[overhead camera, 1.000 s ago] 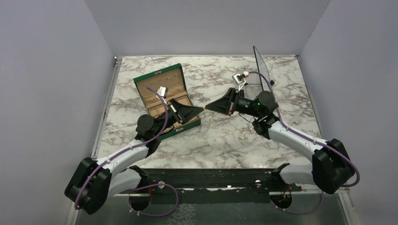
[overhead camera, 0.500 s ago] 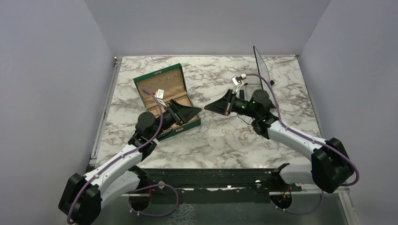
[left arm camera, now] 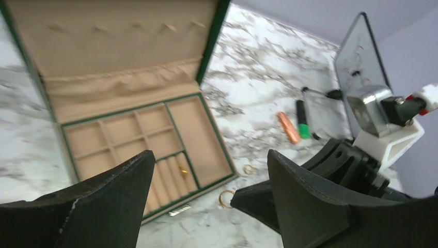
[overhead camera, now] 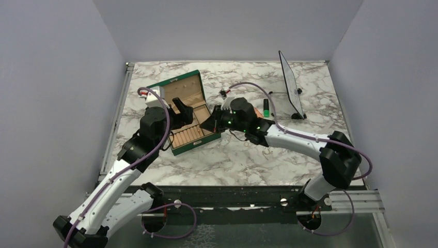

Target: Organize the mixed jewelry

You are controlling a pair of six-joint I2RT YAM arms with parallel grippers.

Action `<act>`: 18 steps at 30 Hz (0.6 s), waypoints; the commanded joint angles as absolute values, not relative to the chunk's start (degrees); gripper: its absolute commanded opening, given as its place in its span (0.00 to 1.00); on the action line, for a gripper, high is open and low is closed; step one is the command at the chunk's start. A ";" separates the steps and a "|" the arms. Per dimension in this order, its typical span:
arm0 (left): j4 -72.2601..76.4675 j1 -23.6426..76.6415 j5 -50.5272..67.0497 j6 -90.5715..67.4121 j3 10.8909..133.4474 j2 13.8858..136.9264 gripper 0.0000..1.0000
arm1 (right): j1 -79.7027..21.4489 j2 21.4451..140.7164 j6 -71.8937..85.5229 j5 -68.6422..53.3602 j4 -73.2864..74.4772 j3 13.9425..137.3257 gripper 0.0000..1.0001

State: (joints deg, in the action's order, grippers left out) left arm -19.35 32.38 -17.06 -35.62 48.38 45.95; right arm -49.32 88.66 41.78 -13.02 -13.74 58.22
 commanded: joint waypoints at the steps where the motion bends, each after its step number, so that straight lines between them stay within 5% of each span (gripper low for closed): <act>1: -27.29 32.43 -31.16 -23.07 51.87 43.84 0.81 | -53.91 95.67 34.93 -0.41 -4.78 65.71 0.01; 8: -28.21 32.39 -41.02 -20.43 49.55 39.92 0.81 | -56.93 103.78 31.04 7.33 -0.18 73.37 0.01; 18: -28.21 32.43 -40.81 -20.30 47.37 39.23 0.81 | -59.04 111.19 28.04 12.95 5.25 80.79 0.01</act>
